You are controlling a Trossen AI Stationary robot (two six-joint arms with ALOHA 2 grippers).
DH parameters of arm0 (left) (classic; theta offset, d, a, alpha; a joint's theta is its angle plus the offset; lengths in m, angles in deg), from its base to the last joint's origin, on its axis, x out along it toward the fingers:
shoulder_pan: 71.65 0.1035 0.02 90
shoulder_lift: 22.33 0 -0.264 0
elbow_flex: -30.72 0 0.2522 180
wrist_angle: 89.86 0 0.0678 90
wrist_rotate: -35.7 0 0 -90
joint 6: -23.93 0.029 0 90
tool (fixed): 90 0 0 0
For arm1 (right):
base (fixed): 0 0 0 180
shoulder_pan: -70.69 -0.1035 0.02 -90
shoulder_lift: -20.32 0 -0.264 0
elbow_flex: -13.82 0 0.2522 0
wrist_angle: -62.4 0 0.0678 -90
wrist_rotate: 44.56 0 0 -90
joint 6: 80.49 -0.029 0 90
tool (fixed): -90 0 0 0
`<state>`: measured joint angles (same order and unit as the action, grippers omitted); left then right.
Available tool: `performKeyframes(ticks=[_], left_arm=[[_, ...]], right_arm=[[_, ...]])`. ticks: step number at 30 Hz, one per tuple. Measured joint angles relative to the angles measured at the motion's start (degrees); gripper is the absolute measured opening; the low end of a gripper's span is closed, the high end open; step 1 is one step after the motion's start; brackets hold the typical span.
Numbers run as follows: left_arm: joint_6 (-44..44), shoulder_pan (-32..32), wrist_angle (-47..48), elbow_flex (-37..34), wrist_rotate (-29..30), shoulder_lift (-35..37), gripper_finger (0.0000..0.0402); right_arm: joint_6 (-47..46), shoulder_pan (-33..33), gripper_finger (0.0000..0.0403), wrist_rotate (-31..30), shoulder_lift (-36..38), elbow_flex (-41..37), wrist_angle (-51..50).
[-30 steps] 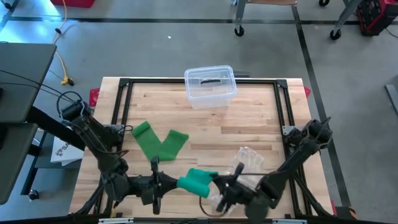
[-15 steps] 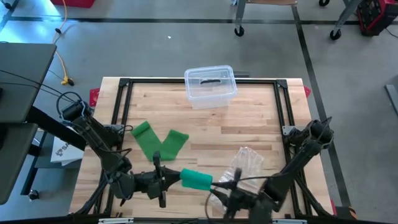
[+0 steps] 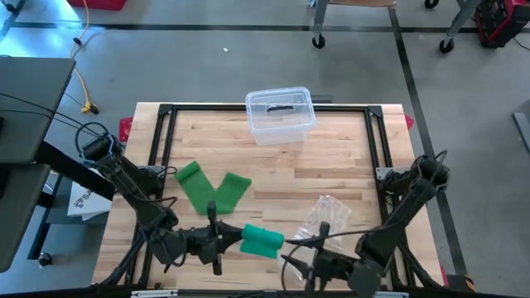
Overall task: Roll bandage
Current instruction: Roll the blue bandage
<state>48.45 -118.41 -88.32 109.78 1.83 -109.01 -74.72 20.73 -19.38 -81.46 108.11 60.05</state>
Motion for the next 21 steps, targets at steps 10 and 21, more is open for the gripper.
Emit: performKeyframes(ticks=[10,21], left_arm=[[-4.4,1.5,3.5,0.0,-2.4,-0.7,0.0000],[-10.9,3.2,4.6,0.0,-10.9,-1.4,0.0000]], right_arm=[[0.8,2.2,0.0165,5.5,0.0,0.0,-2.1],[6.3,3.0,0.0165,5.8,-0.1,0.0,-13.3]])
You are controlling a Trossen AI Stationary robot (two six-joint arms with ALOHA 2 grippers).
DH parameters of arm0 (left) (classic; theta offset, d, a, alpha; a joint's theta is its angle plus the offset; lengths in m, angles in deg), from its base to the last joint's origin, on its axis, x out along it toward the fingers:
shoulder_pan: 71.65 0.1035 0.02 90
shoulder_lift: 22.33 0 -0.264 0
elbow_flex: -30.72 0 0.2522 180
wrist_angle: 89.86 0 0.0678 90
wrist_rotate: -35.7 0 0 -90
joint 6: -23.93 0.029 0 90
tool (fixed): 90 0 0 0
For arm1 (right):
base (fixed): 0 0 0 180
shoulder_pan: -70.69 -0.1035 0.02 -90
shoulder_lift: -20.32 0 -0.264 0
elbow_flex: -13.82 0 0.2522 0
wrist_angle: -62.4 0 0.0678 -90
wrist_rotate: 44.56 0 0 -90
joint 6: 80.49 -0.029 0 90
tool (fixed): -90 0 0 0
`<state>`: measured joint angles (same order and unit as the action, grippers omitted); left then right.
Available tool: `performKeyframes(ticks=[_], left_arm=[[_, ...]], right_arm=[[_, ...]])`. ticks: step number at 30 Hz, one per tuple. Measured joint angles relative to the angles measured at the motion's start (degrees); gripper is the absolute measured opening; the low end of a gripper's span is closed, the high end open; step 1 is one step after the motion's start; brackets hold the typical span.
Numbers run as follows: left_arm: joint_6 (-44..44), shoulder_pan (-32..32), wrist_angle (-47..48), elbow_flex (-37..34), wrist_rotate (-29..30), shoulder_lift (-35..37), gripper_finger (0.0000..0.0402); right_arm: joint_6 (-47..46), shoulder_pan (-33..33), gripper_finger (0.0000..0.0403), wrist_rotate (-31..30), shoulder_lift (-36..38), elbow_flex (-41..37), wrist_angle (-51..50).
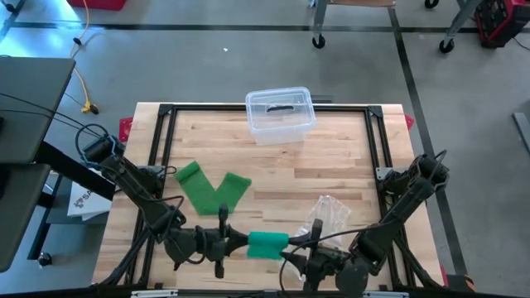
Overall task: Roll bandage
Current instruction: Roll the blue bandage
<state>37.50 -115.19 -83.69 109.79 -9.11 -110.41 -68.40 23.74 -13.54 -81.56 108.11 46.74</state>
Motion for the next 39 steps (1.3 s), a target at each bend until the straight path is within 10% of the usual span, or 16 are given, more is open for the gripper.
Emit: performKeyframes(ticks=[19,26,39], left_arm=[[-2.6,0.8,6.8,0.0,-0.2,0.2,0.0000],[-0.9,0.0,6.4,0.0,2.7,0.2,0.0005],[-9.1,1.8,17.2,0.1,7.1,1.2,0.0125]], right_arm=[[-24.9,3.4,0.0125,1.7,-0.4,0.0,0.7],[-24.8,3.4,0.0038,2.6,-0.4,0.0,0.2],[-19.9,-3.6,0.0007,-9.0,-0.4,0.0,0.0]])
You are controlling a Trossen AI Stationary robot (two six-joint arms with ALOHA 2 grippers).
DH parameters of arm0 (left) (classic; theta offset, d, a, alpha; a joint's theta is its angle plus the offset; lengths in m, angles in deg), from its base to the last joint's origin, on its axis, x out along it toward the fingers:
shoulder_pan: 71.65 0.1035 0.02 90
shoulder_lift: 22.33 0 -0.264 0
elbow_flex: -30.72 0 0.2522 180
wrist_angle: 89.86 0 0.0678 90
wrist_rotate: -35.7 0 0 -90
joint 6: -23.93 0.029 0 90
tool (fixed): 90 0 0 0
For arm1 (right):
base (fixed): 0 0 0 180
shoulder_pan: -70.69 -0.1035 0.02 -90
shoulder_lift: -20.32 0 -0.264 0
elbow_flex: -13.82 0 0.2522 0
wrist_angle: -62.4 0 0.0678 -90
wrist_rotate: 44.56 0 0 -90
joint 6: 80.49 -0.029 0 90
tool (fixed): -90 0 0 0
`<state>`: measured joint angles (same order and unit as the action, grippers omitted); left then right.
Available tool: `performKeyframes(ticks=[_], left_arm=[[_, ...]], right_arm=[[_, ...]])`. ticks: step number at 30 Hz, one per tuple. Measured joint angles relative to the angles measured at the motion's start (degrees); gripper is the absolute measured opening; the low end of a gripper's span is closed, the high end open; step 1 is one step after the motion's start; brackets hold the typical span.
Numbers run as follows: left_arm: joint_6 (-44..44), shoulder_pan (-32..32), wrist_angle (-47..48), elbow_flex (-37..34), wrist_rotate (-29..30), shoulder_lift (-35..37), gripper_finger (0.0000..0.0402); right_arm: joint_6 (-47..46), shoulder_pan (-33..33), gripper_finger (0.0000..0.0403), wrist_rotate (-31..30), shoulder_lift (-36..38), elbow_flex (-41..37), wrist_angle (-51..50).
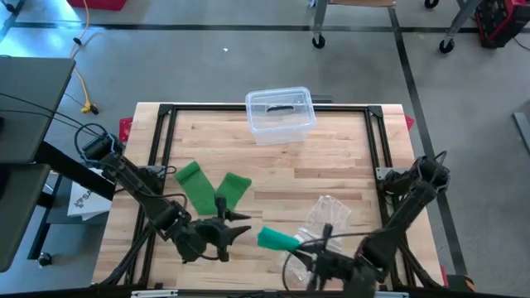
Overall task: Roll bandage
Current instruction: Roll the blue bandage
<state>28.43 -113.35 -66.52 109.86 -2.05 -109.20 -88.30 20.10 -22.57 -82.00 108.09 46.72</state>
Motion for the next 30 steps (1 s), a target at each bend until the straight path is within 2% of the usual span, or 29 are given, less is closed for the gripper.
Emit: performKeyframes(ticks=[4,6,8,10,14,18,24,30], left_arm=[[-2.5,-0.2,1.1,0.0,7.1,0.0,0.0139],[-0.1,-1.3,-0.7,0.0,9.8,0.2,0.0138],[3.9,-2.4,-4.6,0.0,9.6,0.3,0.0135],[9.9,-3.5,-9.4,0.0,6.1,0.3,0.0131],[19.4,-5.2,-17.4,0.0,-7.9,0.3,0.0124],[22.7,-5.8,-24.7,0.0,-13.3,0.4,0.0118],[19.7,-3.1,-28.3,-0.1,-18.2,0.4,0.0125],[10.6,1.9,-28.7,-0.1,-33.4,-1.7,0.0168]], right_arm=[[3.3,-2.8,0.0004,-2.5,0.2,0.0,2.1],[5.8,-4.1,0.0004,-1.8,0.2,0.0,4.2],[8.2,-5.0,0.0004,-0.4,0.2,0.0,6.6],[11.1,-5.5,0.0004,0.9,0.3,0.0,9.1],[17.9,-5.1,0.0004,1.5,0.3,0.0,15.9],[26.1,-5.1,0.0004,2.1,0.3,0.0,22.8],[28.1,-5.4,0.0004,3.2,0.3,0.0,23.4],[27.3,-5.3,0.0003,3.1,0.3,0.0,22.7]])
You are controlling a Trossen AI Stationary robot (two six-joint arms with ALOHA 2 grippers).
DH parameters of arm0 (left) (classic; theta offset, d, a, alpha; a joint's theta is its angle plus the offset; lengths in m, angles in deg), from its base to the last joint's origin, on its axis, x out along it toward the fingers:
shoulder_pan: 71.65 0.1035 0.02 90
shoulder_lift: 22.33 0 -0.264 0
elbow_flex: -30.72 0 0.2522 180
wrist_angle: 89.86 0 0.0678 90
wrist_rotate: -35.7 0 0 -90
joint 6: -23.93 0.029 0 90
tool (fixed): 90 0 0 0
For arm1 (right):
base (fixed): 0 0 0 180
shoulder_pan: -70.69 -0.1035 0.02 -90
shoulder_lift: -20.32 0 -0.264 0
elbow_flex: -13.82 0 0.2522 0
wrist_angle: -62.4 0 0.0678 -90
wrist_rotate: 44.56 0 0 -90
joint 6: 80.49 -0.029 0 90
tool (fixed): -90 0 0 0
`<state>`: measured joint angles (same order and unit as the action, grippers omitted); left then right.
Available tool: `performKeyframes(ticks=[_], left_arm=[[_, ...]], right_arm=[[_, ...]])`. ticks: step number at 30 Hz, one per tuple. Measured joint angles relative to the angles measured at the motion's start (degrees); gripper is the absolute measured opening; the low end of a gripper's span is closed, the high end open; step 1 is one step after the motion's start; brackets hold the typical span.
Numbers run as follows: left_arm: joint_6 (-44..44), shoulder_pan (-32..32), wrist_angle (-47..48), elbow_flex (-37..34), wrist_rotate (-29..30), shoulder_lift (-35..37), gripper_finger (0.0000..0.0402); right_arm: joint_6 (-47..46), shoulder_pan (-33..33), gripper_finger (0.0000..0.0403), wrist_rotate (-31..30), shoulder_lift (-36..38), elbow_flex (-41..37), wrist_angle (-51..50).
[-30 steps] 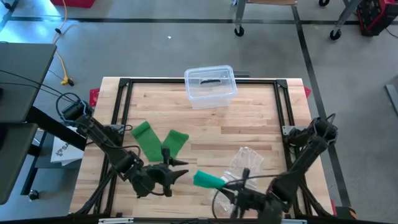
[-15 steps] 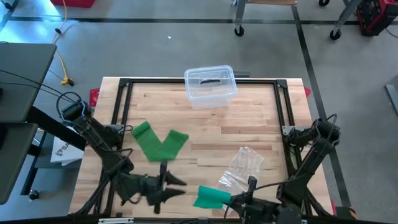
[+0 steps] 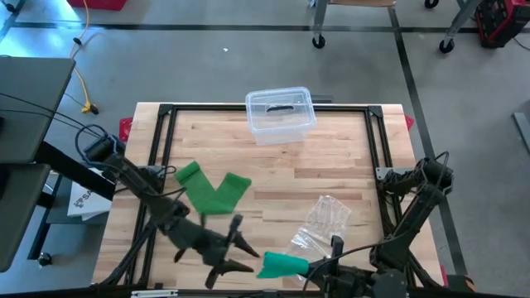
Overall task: Roll bandage
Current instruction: Roll the blue bandage
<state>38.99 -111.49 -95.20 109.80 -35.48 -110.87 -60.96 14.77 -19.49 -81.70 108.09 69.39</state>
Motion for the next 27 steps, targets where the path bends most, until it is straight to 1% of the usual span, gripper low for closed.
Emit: performKeyframes(ticks=[1,5,9,13,15,16,17,19,20,21,22,24,25,26,27], left_arm=[[-1.2,0.7,-0.6,0.0,-1.3,-0.7,0.0175],[-4.3,3.0,-4.0,0.0,-2.5,-4.1,0.0194],[-5.0,3.9,-8.4,0.0,-9.0,-7.2,0.0199],[-5.6,3.9,-8.7,0.0,-9.8,-7.5,0.0200],[-5.5,3.7,-6.4,0.0,-9.9,-7.0,0.0200],[-5.2,3.5,-3.0,0.0,-8.4,-6.3,0.0200],[-4.7,3.0,0.5,0.0,-4.9,-5.2,0.0200],[-4.5,1.5,6.4,0.0,6.9,-2.8,0.0200],[-4.2,0.8,8.1,0.0,11.4,-1.9,0.0200],[-3.7,0.4,8.7,0.0,13.2,-1.3,0.0200],[-3.1,0.2,8.5,0.0,12.7,-1.2,0.0200],[-2.0,0.1,5.5,0.0,6.7,-1.6,0.0200],[-1.6,0.1,3.0,0.0,4.8,-2.1,0.0200],[-1.6,0.1,-0.3,0.0,4.7,-2.7,0.0200],[-1.4,0.0,-3.0,0.0,6.0,-3.5,0.0200]], right_arm=[[0.0,0.0,0.0003,-0.3,0.0,0.0,0.0],[0.0,-0.1,0.0003,-1.7,0.0,0.0,-0.4],[-1.3,-0.1,0.0003,-2.6,0.0,0.0,-1.6],[-1.5,-0.1,0.0003,-3.1,0.0,0.0,-1.9],[-1.7,-0.2,0.0003,-4.7,0.0,0.0,-3.0],[-2.2,-0.4,0.0003,-6.0,0.0,0.0,-3.9],[-3.0,-0.4,0.0003,-7.6,0.0,0.0,-4.7],[-5.3,-0.7,0.0003,-9.3,0.0,0.0,-6.9],[-7.0,-0.8,0.0003,-9.5,0.0,0.0,-8.4],[-8.9,-0.8,0.0003,-9.4,0.0,0.0,-10.2],[-11.0,-0.7,0.0003,-9.4,0.0,0.0,-11.9],[-14.9,-0.1,0.0003,-9.0,0.0,0.0,-15.0],[-16.6,0.4,0.0003,-8.5,0.0,0.0,-16.5],[-17.9,1.0,0.0003,-8.0,0.0,0.0,-17.8],[-18.9,1.4,0.0003,-7.4,0.0,0.0,-18.6]])
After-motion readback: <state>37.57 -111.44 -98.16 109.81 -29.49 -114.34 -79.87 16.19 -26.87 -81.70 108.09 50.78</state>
